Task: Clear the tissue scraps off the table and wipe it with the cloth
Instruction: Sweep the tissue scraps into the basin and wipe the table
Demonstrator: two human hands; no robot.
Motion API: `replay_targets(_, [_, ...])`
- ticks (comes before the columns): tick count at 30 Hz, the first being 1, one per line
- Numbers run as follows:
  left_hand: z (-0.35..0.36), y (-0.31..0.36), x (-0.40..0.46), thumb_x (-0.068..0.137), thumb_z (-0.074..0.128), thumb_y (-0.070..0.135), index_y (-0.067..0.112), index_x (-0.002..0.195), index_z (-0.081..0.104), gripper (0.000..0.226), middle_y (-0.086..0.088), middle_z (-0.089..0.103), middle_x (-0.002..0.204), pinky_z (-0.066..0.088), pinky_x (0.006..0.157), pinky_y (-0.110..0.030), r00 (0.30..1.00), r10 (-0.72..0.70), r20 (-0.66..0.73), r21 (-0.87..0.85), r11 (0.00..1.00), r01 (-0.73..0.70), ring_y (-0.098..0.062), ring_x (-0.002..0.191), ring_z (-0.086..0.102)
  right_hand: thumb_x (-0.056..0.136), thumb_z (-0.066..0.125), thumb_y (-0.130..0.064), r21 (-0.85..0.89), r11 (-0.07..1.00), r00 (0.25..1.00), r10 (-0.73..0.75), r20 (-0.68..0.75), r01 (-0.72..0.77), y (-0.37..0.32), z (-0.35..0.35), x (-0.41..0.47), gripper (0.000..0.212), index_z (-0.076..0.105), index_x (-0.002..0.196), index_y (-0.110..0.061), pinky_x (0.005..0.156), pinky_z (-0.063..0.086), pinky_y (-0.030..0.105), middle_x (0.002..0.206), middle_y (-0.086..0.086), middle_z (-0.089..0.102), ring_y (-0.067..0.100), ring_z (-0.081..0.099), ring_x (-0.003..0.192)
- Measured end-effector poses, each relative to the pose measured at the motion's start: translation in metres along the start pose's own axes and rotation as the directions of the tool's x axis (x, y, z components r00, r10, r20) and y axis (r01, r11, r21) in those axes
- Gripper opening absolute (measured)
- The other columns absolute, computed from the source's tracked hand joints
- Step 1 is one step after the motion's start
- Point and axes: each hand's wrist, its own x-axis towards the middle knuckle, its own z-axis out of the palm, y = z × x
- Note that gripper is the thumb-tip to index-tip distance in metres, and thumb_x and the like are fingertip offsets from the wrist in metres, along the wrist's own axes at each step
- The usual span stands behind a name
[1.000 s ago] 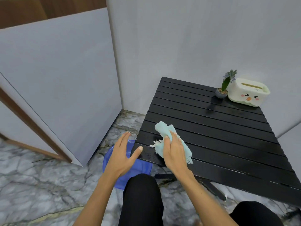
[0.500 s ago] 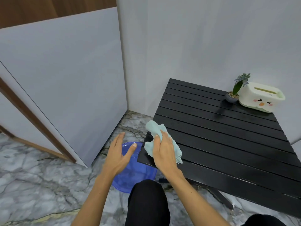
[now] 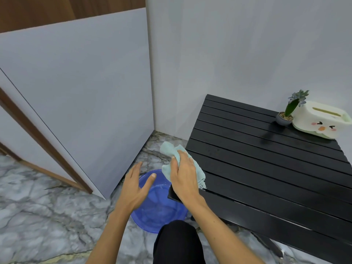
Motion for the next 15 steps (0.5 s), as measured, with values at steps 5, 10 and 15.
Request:
replay_targets(5, [-0.006, -0.008, 0.003, 0.085, 0.044, 0.076, 0.021, 0.149, 0.034, 0.085, 0.001, 0.038, 0.153, 0.033, 0.114, -0.040, 1.000, -0.023, -0.021, -0.009, 1.000, 0.023, -0.015, 0.140, 0.035, 0.104, 0.040, -0.028, -0.040, 0.997, 0.998, -0.059, 0.009, 0.059, -0.009, 0.014, 0.015, 0.032, 0.057, 0.124, -0.009, 0.099, 0.042, 0.040, 0.113, 0.007, 0.064, 0.022, 0.053, 0.108])
replay_targets(10, [-0.012, 0.000, 0.002, 0.091, 0.049, 0.064, 0.019, 0.151, 0.032, 0.076, 0.000, 0.034, 0.156, 0.027, 0.112, -0.031, 0.999, -0.010, -0.043, 0.003, 1.000, 0.011, -0.015, 0.142, 0.031, 0.104, 0.036, -0.043, 0.236, 0.968, 0.997, 0.082, 0.006, -0.081, -0.024, 0.010, 0.034, 0.038, 0.060, 0.096, -0.015, 0.068, 0.045, 0.032, 0.078, -0.002, 0.062, 0.016, 0.058, 0.075])
replay_targets(15, [-0.011, 0.024, -0.003, 0.091, 0.048, 0.065, 0.023, 0.151, 0.032, 0.075, 0.002, 0.034, 0.156, 0.027, 0.112, -0.031, 0.999, 0.025, -0.046, -0.040, 0.999, -0.026, -0.014, 0.142, 0.031, 0.104, 0.037, -0.043, 0.513, 0.838, 0.979, 0.202, 0.029, -0.188, -0.028, -0.028, 0.042, 0.034, 0.066, 0.097, -0.025, 0.070, 0.051, 0.022, 0.094, -0.001, 0.073, 0.010, 0.067, 0.082])
